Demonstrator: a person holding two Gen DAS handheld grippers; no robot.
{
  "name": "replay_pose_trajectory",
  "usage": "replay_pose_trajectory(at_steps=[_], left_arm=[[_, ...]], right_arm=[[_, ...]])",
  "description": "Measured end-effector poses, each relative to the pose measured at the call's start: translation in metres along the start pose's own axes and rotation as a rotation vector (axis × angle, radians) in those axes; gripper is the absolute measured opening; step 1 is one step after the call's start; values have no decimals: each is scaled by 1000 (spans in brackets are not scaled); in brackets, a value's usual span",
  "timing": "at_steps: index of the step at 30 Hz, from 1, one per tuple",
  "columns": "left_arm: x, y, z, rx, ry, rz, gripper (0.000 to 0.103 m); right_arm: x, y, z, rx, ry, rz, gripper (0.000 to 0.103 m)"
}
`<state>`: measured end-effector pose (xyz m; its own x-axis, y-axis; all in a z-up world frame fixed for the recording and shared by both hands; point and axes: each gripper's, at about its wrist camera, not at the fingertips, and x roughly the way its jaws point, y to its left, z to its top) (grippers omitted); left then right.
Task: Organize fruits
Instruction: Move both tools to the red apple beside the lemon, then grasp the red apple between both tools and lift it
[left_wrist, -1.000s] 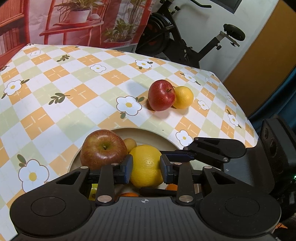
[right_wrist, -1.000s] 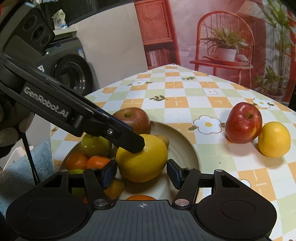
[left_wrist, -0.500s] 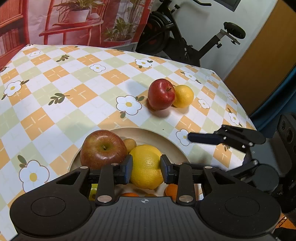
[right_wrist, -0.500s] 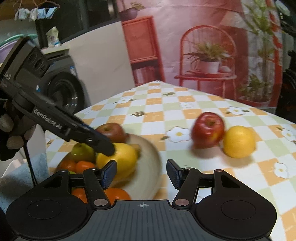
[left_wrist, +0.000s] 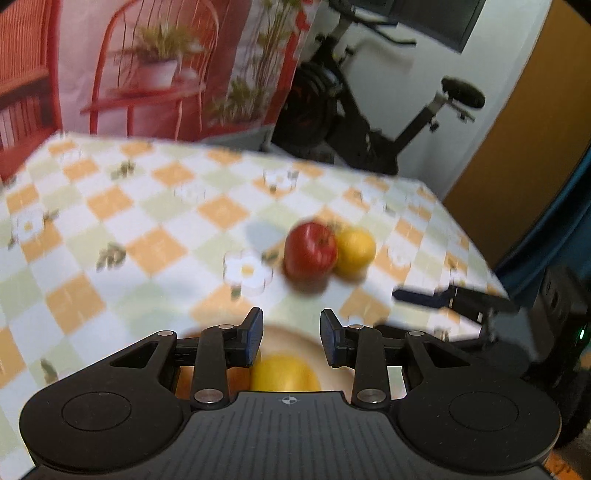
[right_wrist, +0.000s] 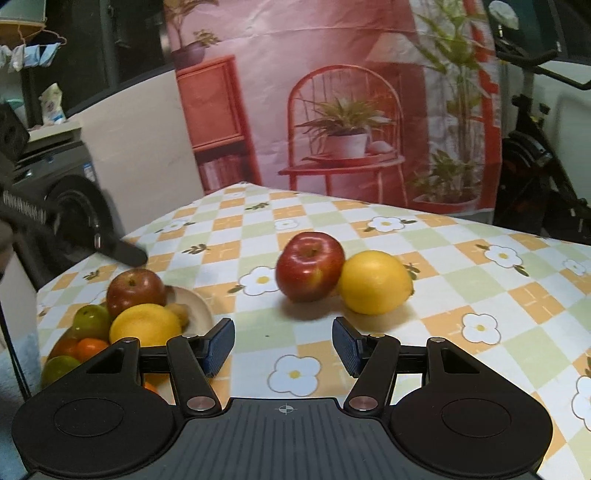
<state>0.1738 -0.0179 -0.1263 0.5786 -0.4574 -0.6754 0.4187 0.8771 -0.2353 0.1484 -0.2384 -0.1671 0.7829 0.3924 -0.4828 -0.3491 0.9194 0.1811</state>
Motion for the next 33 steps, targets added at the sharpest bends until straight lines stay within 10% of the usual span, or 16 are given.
replay_pose_trajectory(at_steps=[10,33], left_arm=[[15,-21,32,39,-107,38,38],[94,-27,64,47,-67,51,38]], right_arm=[[8,-6,0,-2,-30,-53,56],[55,-7,8,41,9,-37,55]])
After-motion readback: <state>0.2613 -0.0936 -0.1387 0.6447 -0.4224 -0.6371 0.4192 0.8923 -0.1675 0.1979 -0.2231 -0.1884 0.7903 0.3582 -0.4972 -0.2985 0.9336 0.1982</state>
